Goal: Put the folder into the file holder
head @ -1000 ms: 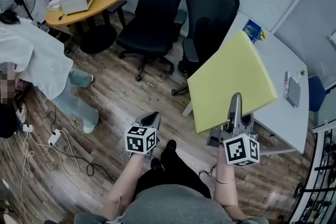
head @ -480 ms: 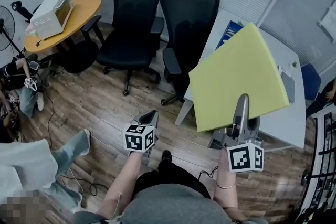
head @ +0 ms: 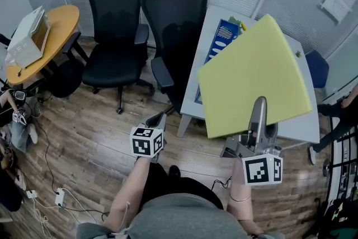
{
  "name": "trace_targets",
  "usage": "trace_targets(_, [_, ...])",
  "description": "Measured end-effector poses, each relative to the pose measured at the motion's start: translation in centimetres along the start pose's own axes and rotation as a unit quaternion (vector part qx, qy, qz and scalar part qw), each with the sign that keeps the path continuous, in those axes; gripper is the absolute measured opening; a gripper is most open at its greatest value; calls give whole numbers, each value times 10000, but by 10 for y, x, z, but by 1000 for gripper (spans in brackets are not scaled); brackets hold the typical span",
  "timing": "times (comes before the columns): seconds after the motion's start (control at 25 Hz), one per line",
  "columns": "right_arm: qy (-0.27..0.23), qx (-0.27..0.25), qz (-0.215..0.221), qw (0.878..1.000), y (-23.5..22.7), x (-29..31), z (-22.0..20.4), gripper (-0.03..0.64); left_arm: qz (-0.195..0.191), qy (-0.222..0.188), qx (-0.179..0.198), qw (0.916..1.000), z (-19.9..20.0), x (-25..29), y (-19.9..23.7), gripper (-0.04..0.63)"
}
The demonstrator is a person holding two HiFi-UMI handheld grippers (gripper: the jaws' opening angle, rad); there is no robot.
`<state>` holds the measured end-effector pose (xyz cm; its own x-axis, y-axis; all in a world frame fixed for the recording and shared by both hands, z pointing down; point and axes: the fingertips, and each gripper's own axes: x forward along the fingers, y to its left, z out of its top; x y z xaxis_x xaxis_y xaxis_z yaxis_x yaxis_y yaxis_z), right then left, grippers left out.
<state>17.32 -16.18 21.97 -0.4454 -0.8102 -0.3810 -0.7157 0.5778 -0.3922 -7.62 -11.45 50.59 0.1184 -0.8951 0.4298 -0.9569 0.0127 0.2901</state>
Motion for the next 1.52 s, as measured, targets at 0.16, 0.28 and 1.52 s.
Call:
trace_targets(0.16, [-234, -143, -310, 9991, 7, 2, 4, 170, -339, 110, 137, 9993, 10, 20, 10, 32])
trace_targets(0.28, [-422, -366, -579, 9968, 15, 8, 7, 170, -672, 283, 283, 9969, 18, 37, 19, 32])
trace_targets(1.52, [-878, -1707, -1774, 9652, 31, 87, -14, 170, -2048, 1092, 774, 9696, 35, 90, 75, 32])
